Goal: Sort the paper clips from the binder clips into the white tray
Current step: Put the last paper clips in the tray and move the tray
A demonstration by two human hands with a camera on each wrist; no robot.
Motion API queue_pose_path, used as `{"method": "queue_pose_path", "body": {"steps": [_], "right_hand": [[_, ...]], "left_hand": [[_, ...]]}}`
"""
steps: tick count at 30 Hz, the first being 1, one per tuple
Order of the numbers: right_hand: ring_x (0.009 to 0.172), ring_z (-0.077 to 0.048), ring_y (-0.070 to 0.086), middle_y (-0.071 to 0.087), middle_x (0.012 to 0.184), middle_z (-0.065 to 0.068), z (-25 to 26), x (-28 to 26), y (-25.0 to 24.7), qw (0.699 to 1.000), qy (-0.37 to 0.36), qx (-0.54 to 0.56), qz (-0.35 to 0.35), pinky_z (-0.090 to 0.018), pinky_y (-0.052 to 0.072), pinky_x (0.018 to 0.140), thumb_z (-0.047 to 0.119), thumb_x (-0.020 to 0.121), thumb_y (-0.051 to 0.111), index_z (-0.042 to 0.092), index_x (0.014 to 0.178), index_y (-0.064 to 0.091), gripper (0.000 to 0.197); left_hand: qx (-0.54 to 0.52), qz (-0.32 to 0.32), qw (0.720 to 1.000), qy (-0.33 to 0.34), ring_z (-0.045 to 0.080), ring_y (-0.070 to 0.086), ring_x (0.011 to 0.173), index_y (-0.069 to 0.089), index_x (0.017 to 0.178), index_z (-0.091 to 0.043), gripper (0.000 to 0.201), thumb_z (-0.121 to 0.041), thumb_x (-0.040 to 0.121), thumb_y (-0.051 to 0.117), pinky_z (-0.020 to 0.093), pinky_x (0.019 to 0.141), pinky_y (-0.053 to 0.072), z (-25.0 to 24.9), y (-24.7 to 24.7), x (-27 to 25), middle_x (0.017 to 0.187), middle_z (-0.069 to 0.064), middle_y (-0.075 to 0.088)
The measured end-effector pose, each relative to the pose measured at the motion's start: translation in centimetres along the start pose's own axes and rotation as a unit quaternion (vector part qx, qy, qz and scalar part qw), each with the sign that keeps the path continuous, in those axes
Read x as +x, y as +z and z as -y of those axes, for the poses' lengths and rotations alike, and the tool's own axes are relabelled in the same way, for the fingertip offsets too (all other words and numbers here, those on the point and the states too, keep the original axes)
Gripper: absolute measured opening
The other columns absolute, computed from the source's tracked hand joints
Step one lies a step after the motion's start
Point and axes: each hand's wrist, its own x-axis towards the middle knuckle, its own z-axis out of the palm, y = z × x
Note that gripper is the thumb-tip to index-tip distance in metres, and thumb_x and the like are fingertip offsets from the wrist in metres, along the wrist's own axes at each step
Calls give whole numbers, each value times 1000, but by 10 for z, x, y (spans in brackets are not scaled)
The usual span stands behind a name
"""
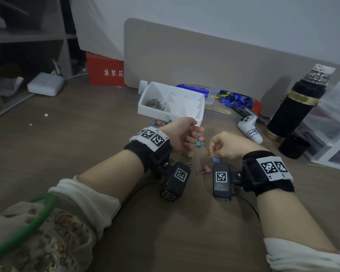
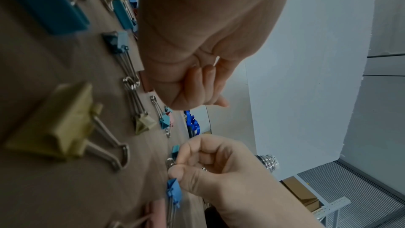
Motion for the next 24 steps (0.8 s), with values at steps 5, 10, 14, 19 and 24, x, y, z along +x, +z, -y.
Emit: {"method": "queue_pose_path", "body": {"steps": [5, 10, 14, 19, 24], "right_hand": [[79, -13, 61, 67, 80, 3, 0, 4, 2, 984, -23, 85, -152, -26, 47, 72, 10, 82, 69, 27, 70, 62, 22], [68, -10, 56, 67, 74, -1, 6, 8, 1, 911, -89, 284, -285, -29, 47, 72, 16, 77, 78, 22, 72, 65, 15], [60, -15, 60, 69, 71, -17, 21, -1, 2, 890, -157, 362, -228, -18, 47, 61, 1, 79, 74, -1, 81, 67, 7], [67, -13, 67, 71, 79, -19, 25, -3, 3, 891, -160, 380, -188, -26, 54, 69, -1, 84, 69, -8, 94, 70, 12], [69, 0, 61, 72, 83, -5, 12, -8, 0, 914, -111, 313, -234, -13, 46, 70, 16, 86, 70, 9, 95, 71, 12]], "left_hand": [[5, 3, 1000, -8, 7, 23, 40, 50, 72, -13, 36, -27, 99, 31, 16, 37, 19, 1, -1, 2, 57, -6, 32], [46, 31, 998, -30, 6, 21, 40, 47, 69, -14, 43, -37, 98, 25, 16, 40, 15, 1, -1, 2, 56, -6, 32], [41, 50, 997, -40, 6, 24, 38, 48, 72, -13, 46, -41, 98, 22, 15, 39, 16, 1, -4, 5, 57, -4, 38], [68, 49, 996, -27, 4, 23, 35, 43, 67, -19, 30, -26, 95, 33, 13, 34, 15, 0, -1, 4, 50, -7, 38], [56, 32, 998, -16, 4, 16, 31, 40, 65, -18, 32, -24, 95, 35, 14, 32, 12, 1, -1, 3, 42, -10, 23]]}}
